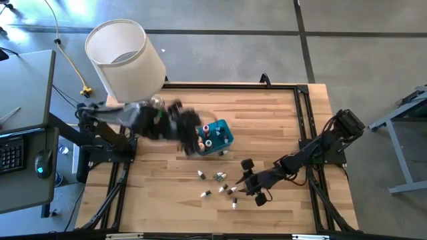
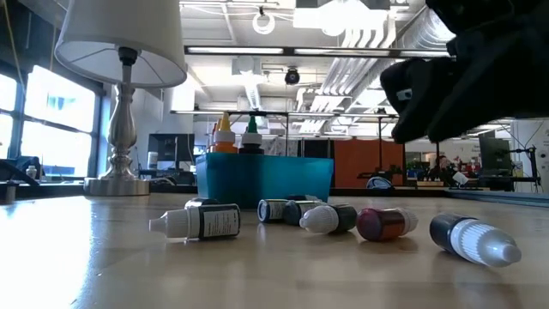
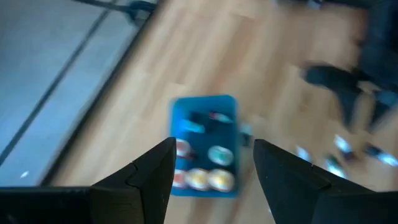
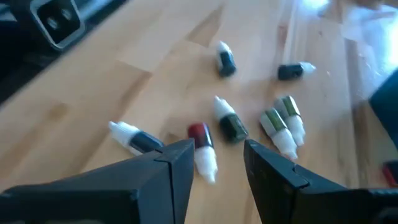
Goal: Pick & Place food coloring
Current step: Put the bottom small red food coloring bottle into the bin
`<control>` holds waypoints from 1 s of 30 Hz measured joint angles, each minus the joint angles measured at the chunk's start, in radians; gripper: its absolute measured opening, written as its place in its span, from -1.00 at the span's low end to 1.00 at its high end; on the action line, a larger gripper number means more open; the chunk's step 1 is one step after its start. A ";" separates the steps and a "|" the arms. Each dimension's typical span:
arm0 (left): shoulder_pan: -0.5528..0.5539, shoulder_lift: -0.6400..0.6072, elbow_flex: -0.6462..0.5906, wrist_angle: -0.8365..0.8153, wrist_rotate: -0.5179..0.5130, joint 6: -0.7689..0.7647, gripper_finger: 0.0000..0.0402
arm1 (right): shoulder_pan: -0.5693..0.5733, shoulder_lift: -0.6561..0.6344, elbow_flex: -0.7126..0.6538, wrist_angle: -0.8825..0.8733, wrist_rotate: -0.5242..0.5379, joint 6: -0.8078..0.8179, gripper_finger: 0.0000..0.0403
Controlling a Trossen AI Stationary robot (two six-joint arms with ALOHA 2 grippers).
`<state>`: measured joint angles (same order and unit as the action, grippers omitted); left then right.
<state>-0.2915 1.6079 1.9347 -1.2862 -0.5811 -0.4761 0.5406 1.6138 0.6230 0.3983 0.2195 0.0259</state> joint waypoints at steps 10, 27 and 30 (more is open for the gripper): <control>-0.259 0.003 -0.527 0.576 0.044 -0.090 0.05 | -0.019 0.030 0.000 0.033 -0.020 -0.044 -0.34; -0.278 0.002 -1.106 1.531 0.134 -0.079 0.05 | -0.072 0.236 0.084 0.129 -0.120 -0.052 -0.34; -0.278 0.001 -1.106 1.532 0.131 -0.078 0.05 | -0.091 0.259 0.083 0.122 -0.147 -0.030 -0.34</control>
<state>-0.5697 1.6093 0.8284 0.2462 -0.4501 -0.5537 0.4501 1.8725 0.7063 0.5207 0.0728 -0.0041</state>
